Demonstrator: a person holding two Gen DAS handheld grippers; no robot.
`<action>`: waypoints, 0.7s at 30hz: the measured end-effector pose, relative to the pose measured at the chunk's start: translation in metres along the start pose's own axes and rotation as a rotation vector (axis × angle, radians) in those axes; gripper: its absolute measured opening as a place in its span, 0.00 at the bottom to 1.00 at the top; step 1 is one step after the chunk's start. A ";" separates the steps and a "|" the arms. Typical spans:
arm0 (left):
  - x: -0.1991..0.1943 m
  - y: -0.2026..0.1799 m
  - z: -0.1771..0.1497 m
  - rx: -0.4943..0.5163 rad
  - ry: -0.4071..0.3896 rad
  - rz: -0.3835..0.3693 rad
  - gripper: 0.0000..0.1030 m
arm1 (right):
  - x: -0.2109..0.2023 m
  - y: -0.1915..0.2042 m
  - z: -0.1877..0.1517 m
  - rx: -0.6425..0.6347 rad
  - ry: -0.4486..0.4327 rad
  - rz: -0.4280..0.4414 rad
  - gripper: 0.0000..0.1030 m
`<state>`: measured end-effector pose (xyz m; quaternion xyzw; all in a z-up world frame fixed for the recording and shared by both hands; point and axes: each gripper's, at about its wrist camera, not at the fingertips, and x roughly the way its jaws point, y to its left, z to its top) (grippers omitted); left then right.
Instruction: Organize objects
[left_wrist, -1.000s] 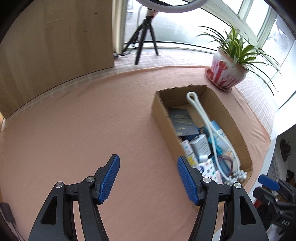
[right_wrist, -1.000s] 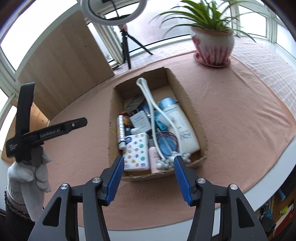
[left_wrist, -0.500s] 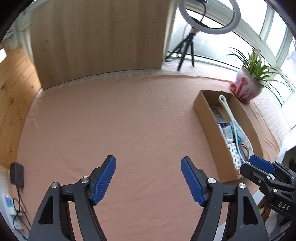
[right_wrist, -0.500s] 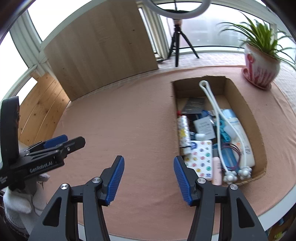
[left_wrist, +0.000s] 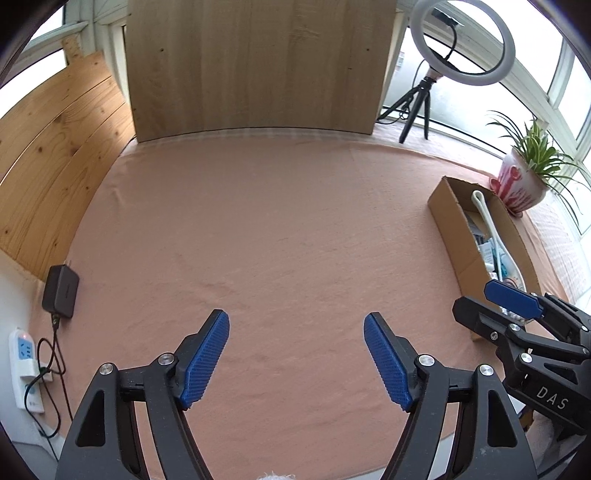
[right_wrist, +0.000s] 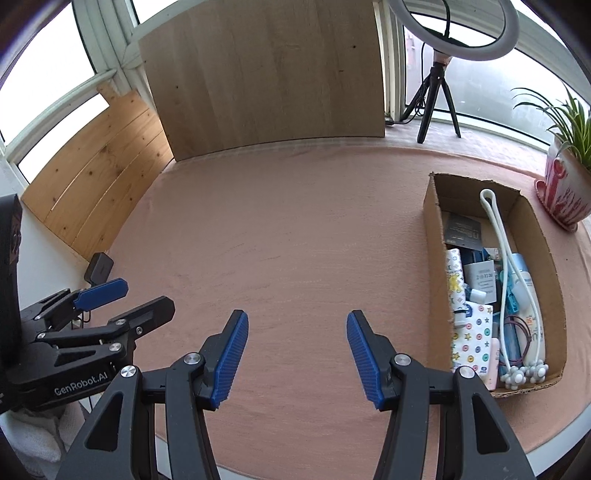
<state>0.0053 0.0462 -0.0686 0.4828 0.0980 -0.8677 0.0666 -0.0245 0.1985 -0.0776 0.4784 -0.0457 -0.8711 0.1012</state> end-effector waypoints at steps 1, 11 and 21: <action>0.000 0.003 -0.002 -0.006 0.002 0.003 0.78 | 0.001 0.001 0.000 0.002 0.001 0.000 0.50; 0.005 0.017 -0.007 -0.021 0.029 0.021 0.78 | 0.008 0.009 -0.005 0.021 0.004 -0.012 0.50; 0.013 0.020 0.001 -0.005 0.043 0.011 0.78 | 0.010 0.007 -0.004 0.032 0.005 -0.034 0.50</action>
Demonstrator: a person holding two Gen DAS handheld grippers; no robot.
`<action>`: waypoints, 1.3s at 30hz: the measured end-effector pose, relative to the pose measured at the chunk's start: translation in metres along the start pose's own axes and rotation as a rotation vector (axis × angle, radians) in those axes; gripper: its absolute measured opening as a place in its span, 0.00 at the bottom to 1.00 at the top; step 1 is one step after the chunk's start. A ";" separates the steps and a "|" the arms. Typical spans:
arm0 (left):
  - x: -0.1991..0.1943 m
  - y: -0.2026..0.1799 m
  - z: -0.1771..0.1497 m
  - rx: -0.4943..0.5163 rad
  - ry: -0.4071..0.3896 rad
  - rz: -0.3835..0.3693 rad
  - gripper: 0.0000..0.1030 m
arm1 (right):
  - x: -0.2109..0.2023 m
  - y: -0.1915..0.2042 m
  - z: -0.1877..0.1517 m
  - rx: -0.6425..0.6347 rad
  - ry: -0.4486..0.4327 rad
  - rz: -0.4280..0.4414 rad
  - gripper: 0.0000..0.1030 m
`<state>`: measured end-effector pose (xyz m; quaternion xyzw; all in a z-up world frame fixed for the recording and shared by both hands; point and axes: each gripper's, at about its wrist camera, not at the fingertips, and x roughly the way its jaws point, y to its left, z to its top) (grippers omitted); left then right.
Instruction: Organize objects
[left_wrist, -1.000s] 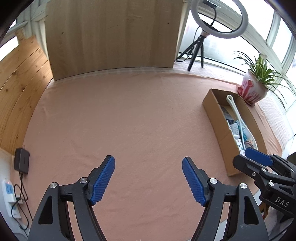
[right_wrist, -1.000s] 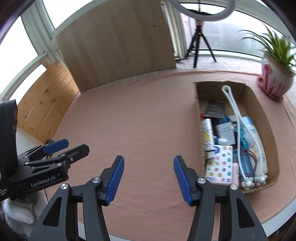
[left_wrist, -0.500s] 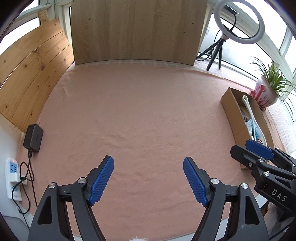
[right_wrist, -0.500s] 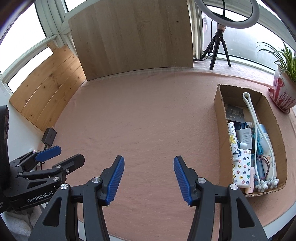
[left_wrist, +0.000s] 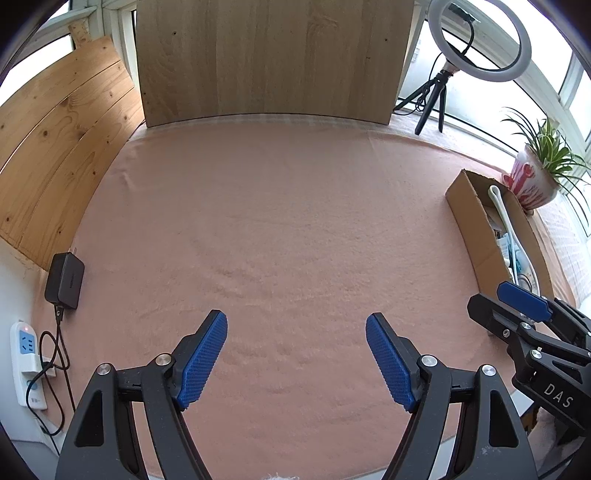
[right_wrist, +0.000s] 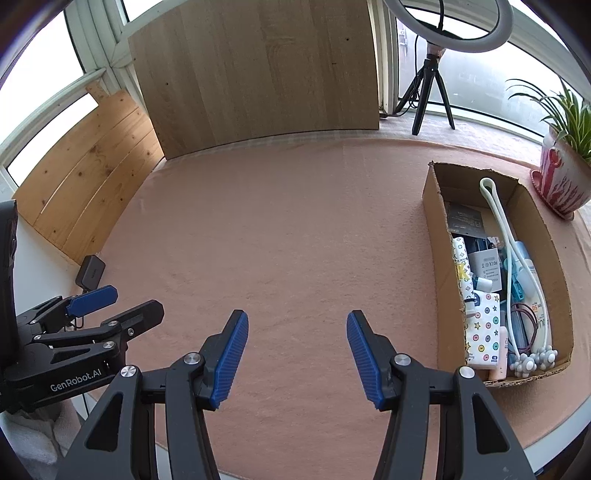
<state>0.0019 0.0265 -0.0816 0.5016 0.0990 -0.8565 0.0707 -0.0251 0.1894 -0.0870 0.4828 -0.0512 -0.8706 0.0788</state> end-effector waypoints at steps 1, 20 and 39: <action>0.000 -0.001 0.001 0.002 -0.001 -0.001 0.78 | 0.000 0.000 0.000 0.001 0.000 -0.001 0.50; 0.004 -0.002 0.004 0.003 -0.003 0.010 0.78 | 0.006 -0.004 0.002 0.002 0.006 -0.018 0.50; 0.006 0.001 0.004 0.000 0.002 0.008 0.78 | 0.011 -0.005 0.002 0.008 0.021 -0.020 0.50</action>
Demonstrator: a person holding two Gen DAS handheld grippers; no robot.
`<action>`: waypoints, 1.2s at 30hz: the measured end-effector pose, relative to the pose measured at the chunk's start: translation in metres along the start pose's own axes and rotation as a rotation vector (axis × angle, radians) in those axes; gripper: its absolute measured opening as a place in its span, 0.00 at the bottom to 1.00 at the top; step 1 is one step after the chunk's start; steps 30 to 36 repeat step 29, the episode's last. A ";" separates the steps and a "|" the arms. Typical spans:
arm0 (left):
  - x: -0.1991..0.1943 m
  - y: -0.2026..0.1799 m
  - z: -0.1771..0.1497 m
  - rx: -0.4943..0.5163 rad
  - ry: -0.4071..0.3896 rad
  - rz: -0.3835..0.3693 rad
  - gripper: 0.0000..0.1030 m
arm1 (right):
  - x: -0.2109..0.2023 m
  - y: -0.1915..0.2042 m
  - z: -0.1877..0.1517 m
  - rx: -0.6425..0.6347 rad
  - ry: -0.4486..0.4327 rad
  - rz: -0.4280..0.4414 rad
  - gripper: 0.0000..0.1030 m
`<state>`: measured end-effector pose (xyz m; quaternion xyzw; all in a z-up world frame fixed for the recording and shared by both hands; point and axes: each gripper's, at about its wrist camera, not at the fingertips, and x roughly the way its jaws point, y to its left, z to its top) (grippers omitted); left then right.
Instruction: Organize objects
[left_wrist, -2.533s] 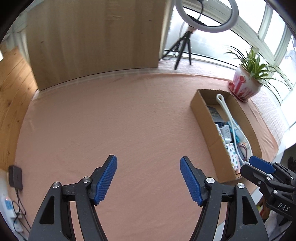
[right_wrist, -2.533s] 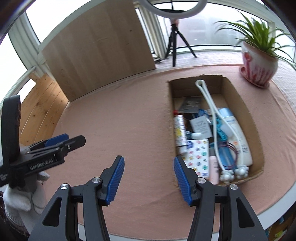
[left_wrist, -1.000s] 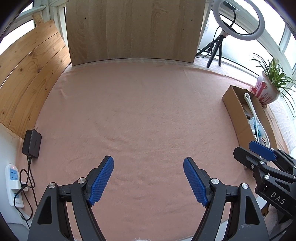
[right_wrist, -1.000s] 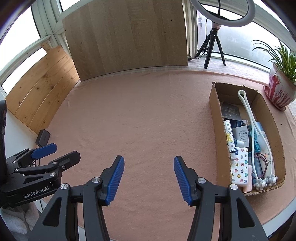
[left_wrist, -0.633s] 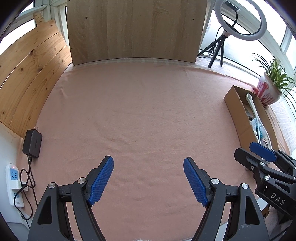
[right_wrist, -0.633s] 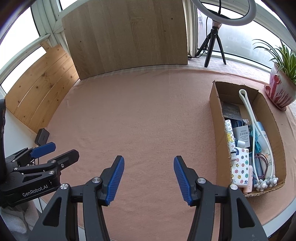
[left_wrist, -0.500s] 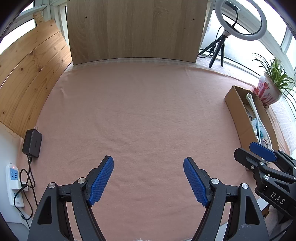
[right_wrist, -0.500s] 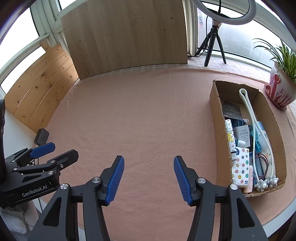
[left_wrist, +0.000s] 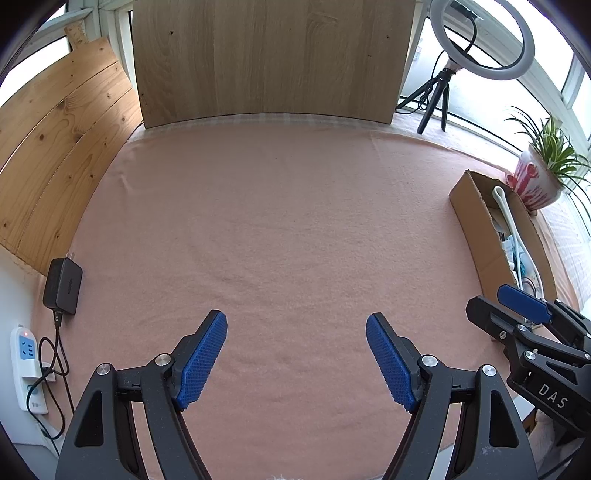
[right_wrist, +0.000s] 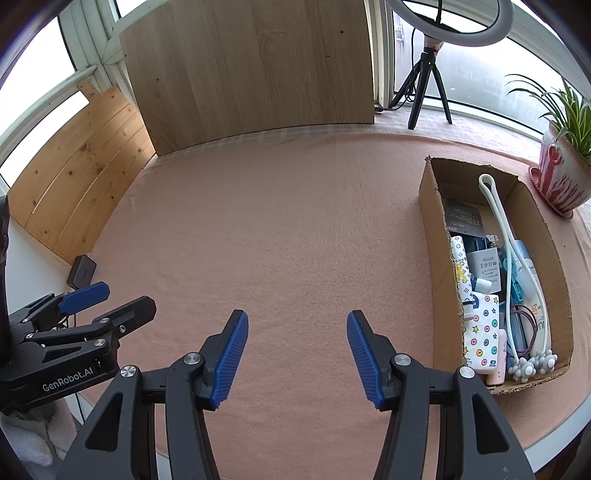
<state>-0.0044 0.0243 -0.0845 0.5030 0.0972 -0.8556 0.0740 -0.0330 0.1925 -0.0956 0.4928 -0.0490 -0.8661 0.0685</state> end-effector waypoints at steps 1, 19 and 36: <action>0.001 0.000 0.001 0.002 0.001 -0.001 0.79 | 0.000 0.000 0.000 0.000 0.001 0.000 0.50; 0.007 -0.005 0.004 0.021 -0.008 -0.004 0.79 | 0.007 -0.005 0.002 -0.001 0.018 0.002 0.51; 0.017 -0.004 0.009 0.015 0.007 0.010 0.79 | 0.020 -0.007 0.004 0.004 0.047 0.008 0.51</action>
